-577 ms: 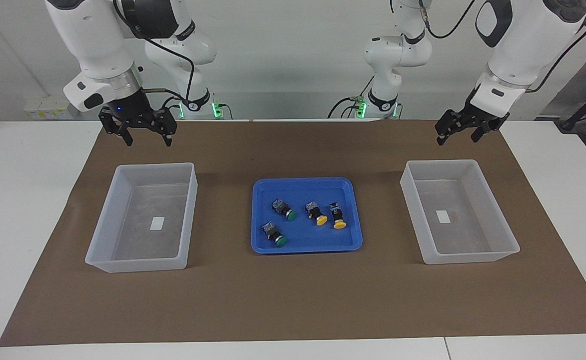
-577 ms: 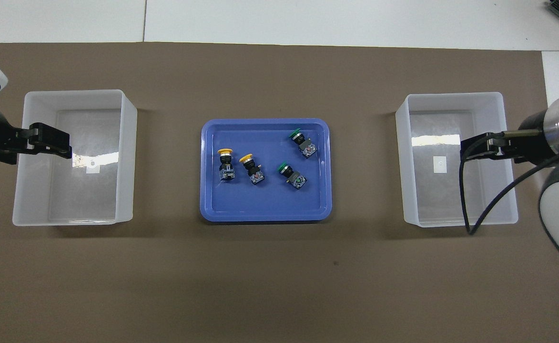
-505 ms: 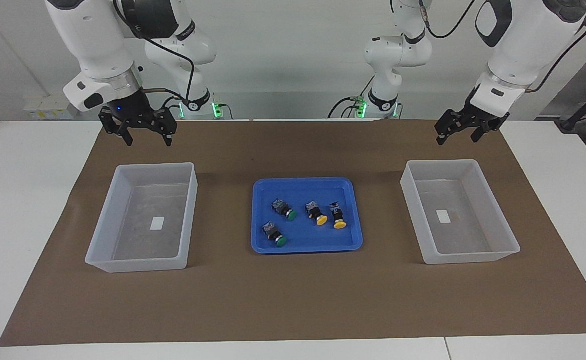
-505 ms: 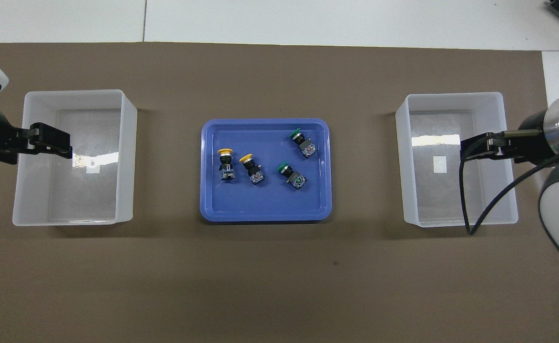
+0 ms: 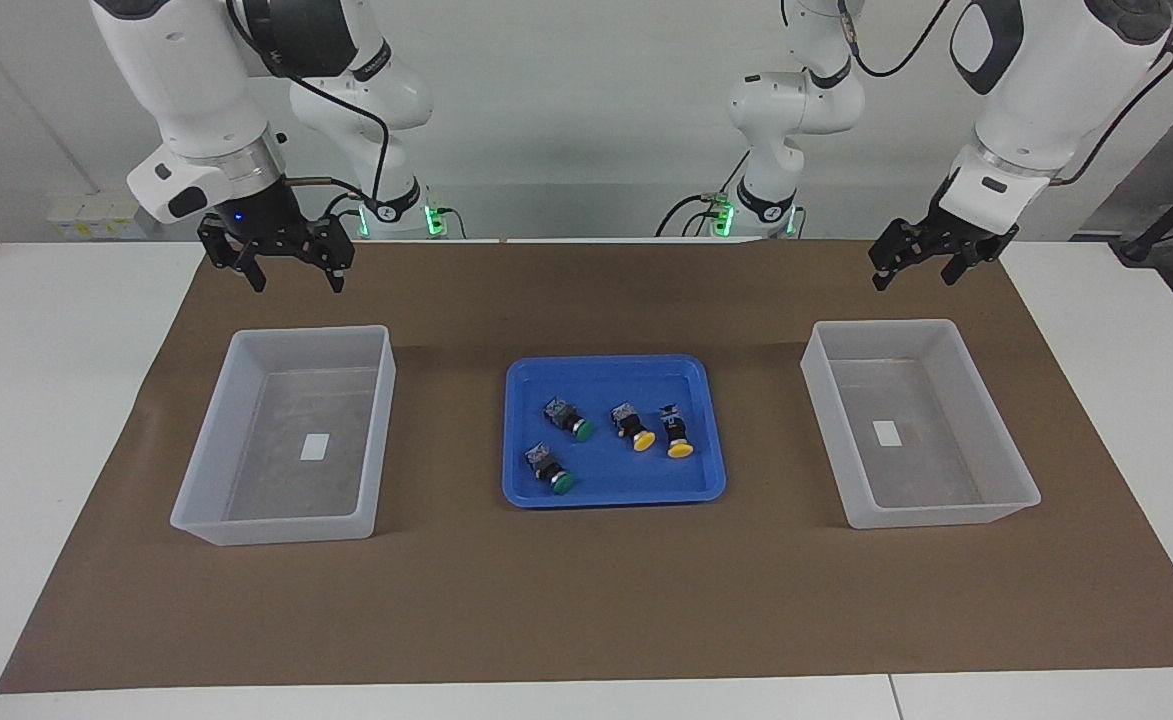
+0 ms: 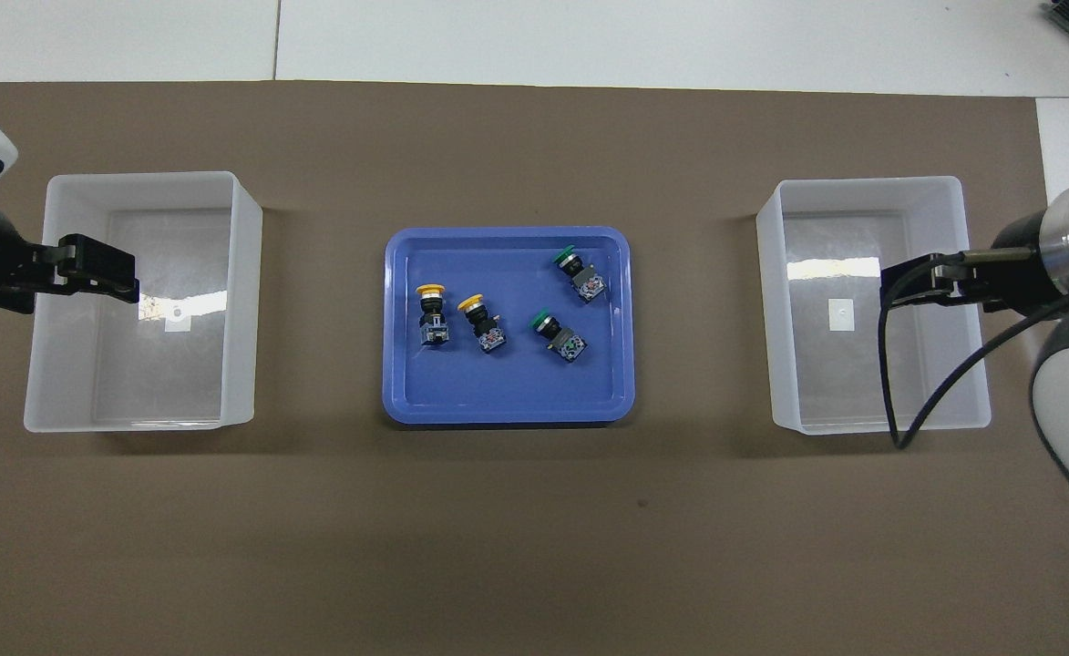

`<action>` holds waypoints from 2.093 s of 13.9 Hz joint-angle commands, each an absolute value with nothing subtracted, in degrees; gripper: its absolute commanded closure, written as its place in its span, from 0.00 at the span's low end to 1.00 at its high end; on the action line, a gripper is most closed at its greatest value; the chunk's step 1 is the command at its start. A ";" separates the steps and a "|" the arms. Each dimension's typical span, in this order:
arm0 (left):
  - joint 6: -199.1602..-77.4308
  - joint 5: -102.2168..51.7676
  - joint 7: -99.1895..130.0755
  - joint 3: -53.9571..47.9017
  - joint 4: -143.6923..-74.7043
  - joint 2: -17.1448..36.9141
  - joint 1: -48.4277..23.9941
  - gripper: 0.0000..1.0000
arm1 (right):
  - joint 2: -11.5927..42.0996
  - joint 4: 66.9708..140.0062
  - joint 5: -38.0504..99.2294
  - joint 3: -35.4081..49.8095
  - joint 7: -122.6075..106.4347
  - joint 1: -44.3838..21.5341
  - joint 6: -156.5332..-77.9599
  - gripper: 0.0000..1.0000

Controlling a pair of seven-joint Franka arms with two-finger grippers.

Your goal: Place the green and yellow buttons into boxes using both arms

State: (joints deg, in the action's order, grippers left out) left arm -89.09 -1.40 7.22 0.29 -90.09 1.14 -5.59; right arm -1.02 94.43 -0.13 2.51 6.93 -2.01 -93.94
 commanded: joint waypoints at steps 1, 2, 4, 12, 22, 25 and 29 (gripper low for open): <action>-88.33 -1.41 7.12 0.26 -88.42 2.02 -5.89 0.00 | -0.97 94.13 1.14 2.46 5.80 -1.67 -93.60 0.00; -88.24 -1.93 7.12 0.26 -88.42 2.02 -6.32 0.00 | -0.97 94.13 1.14 2.46 5.80 -1.67 -93.60 0.00; -88.50 -2.11 7.21 0.18 -88.42 2.02 -7.20 0.00 | -0.97 94.13 1.05 2.46 5.80 -1.67 -93.60 0.00; -91.58 -2.20 16.07 0.09 -89.56 3.42 -14.14 0.00 | -0.97 94.13 1.05 2.46 5.71 -1.67 -93.60 0.00; -117.23 -2.20 27.60 -0.09 -104.58 7.29 -22.50 0.00 | -0.79 93.43 0.18 2.29 6.50 -1.32 -93.25 0.00; -121.45 -2.29 27.68 -0.18 -106.78 8.96 -23.90 0.00 | -0.79 93.16 0.00 2.29 7.03 -1.58 -92.81 0.00; -127.26 -2.29 31.72 -0.18 -107.22 14.05 -26.27 0.00 | -0.79 93.34 -0.09 2.37 8.53 -2.20 -93.25 0.00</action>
State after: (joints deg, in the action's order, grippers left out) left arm -124.13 -1.62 29.48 -0.95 -106.46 12.32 -24.55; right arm -1.02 94.15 -0.15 2.25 7.55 -2.02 -93.93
